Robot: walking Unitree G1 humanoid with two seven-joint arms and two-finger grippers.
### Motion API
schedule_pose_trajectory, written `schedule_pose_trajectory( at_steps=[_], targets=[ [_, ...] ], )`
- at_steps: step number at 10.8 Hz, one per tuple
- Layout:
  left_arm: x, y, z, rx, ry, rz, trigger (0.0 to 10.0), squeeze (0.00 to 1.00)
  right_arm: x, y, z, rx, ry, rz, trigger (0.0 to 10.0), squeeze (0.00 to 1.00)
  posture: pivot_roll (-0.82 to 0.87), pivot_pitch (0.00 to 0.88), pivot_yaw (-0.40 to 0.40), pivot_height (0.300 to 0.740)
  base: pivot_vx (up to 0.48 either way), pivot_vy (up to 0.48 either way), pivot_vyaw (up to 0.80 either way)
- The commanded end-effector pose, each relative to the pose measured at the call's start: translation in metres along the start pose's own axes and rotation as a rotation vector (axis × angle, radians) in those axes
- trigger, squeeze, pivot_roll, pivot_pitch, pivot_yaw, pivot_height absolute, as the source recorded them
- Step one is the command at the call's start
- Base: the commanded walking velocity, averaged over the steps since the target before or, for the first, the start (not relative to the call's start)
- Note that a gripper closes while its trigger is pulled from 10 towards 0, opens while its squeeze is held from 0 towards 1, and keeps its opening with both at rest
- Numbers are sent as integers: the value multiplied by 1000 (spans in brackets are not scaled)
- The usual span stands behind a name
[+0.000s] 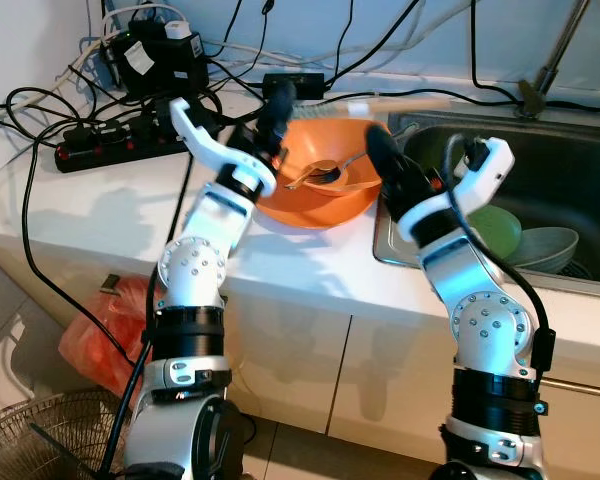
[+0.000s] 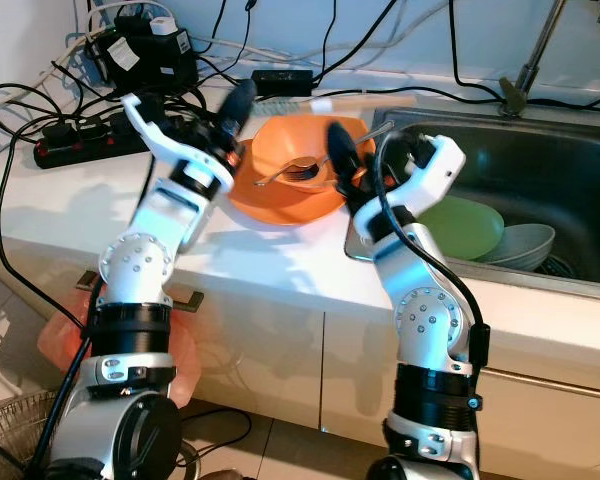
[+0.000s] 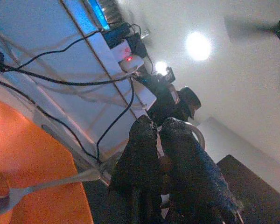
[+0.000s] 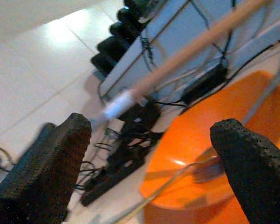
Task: Kitchen organization
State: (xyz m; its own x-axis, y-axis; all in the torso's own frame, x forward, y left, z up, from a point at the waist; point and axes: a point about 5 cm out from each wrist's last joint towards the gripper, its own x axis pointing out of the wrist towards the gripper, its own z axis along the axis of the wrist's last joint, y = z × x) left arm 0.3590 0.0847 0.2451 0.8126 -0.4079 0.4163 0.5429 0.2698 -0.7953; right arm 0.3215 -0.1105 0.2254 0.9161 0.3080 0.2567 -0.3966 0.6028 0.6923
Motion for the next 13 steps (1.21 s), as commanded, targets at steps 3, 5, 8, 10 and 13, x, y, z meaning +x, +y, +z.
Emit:
schedule_pose_trajectory(
  at_steps=[3, 5, 8, 10, 13],
  targets=[
    [-3, -10, -43, -151, 92, -56, 0, 0, 7, 9, 10, 125, -50, 21, 10000, 0, 9, 15, 58, 740, 0, 0, 0],
    [-7, -14, -46, -176, 118, -93, 0, 0, 10, 11, 22, 159, -99, 20, 10000, 0, 10, 13, 56, 740, 0, 0, 0],
    [-12, -13, -45, -223, 120, -117, 0, 0, 12, 7, 31, 221, -134, -7, 0, 0, 10, 12, 48, 740, 0, 0, 0],
    [-14, -9, -46, -194, 117, -100, 0, 0, 13, 1, 35, 234, -142, -31, 0, 0, 8, 11, 47, 740, 0, 0, 0],
    [-14, -8, -46, -201, 119, -97, 0, 0, 13, -4, 38, 267, -155, -64, 0, 0, 7, 10, 46, 740, 0, 0, 0]
  ],
)
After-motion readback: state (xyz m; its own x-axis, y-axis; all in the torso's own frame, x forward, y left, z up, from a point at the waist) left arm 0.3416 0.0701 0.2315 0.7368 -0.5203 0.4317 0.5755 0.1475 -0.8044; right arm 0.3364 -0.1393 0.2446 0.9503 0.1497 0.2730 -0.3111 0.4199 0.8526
